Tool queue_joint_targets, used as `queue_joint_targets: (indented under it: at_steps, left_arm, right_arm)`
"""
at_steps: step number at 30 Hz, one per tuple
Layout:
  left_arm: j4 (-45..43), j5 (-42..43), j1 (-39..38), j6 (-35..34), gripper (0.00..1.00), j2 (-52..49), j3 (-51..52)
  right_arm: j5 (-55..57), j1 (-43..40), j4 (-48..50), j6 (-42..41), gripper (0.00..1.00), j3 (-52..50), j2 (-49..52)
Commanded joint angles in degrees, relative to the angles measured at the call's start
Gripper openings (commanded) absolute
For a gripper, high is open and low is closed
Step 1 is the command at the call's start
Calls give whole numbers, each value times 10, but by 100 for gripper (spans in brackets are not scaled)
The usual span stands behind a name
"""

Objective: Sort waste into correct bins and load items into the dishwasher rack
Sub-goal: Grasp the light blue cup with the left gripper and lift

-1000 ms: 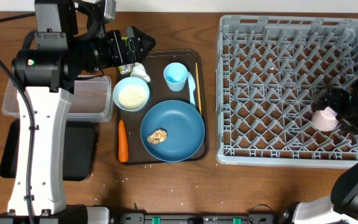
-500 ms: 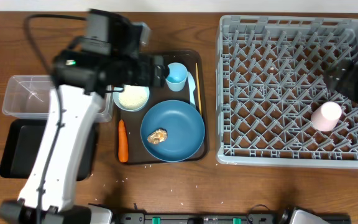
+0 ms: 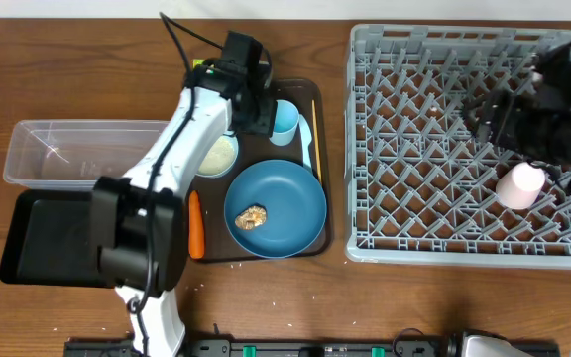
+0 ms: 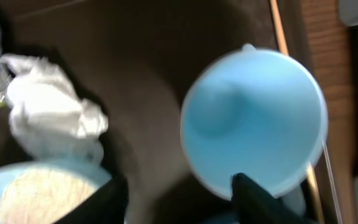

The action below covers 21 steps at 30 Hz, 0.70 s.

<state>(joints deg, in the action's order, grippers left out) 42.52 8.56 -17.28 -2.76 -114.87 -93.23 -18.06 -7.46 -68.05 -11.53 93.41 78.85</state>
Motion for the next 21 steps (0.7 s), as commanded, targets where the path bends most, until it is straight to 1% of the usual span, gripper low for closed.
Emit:
queue_joint_targets:
  at_steps: [1,2,3,5,7,9,10,11,13,15,18,19,21]
  left_arm:
    - [-17,-11,1,3,49,-25,0]
    - [-23,-11,1,3,47,-32,0]
    - [-28,-11,1,-1,41,-38,0]
    - [-35,-11,1,-7,33,-43,0]
    - [-40,-11,1,-7,28,-43,0]
    - [-45,-11,1,-7,13,-43,0]
    - [-45,-11,2,-7,8,-41,-1]
    - [-44,-11,2,-7,6,-38,-1]
    - [-39,-12,5,-7,6,-24,-4]
    - [-31,-12,9,-14,6,-2,-10]
    - [-11,-11,23,-53,6,50,-27]
    - [-1,2,32,-74,6,74,-33]
    - [6,82,59,-80,6,127,-36]
  right_arm:
    - [-4,13,1,-7,78,-4,3]
    - [-4,15,1,-7,78,-4,3]
    - [-4,16,-1,-7,78,-4,3]
    - [-4,16,-7,-7,78,-4,3]
    - [-4,16,-11,-6,77,-4,3]
    - [-3,16,-11,-6,77,-5,3]
    - [-2,16,-11,-6,77,-5,3]
    - [-2,16,-11,-6,77,-5,3]
    - [-2,16,-12,-6,78,-5,3]
    - [-2,16,-11,-2,81,-5,5]
    - [-2,18,-12,26,85,-7,14]
    - [-2,21,-12,32,85,-10,17]
    - [-18,30,-10,46,85,-19,24]
